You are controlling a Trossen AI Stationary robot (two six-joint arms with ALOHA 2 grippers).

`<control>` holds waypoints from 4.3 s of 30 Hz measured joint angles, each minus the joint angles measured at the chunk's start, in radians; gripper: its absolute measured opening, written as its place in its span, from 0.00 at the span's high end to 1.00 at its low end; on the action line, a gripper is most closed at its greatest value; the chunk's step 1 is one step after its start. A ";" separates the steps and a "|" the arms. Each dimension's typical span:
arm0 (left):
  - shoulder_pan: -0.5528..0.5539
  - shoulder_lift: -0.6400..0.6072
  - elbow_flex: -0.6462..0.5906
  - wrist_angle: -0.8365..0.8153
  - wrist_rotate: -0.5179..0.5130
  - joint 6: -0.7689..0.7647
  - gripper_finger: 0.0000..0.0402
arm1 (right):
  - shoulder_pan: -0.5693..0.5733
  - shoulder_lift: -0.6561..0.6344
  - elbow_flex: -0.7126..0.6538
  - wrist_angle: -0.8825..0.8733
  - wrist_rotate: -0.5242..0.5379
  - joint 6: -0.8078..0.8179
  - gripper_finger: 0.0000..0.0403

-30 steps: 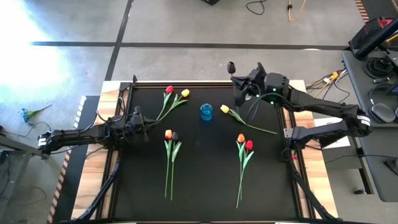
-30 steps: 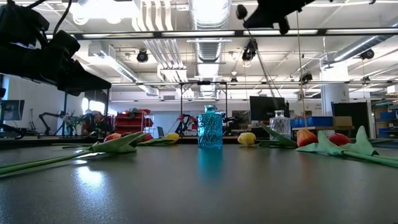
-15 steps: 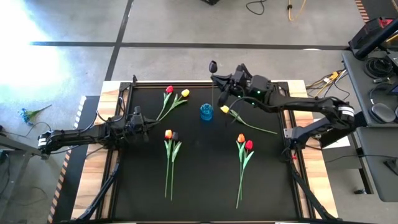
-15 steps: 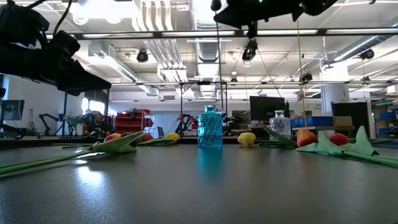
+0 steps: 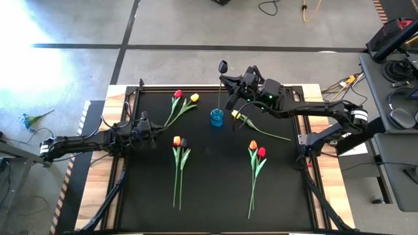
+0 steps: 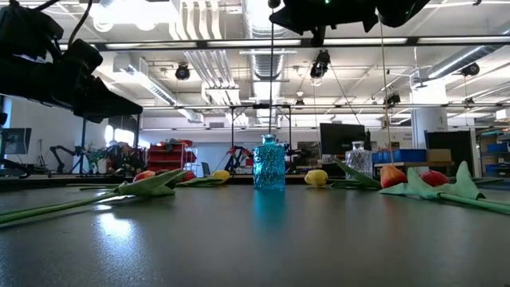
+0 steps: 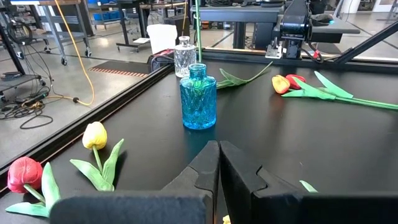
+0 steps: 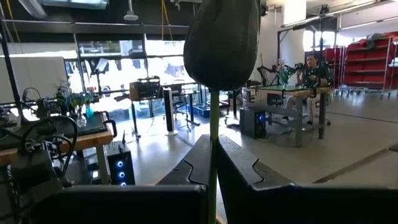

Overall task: Sort flowers into vase by color
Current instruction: Put the top black flower into the transparent blue vase, then adjust the blue vase

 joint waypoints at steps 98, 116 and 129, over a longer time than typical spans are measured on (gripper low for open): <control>0.000 0.013 0.000 0.002 0.000 0.000 1.00 | 0.068 0.293 -0.414 0.921 0.182 -0.168 0.98; 0.000 0.018 0.000 0.003 0.000 0.000 1.00 | 0.066 0.310 -0.390 0.916 0.217 -0.180 0.75; 0.000 0.018 0.000 0.003 0.000 0.000 1.00 | 0.067 0.310 -0.390 0.913 0.220 -0.236 0.62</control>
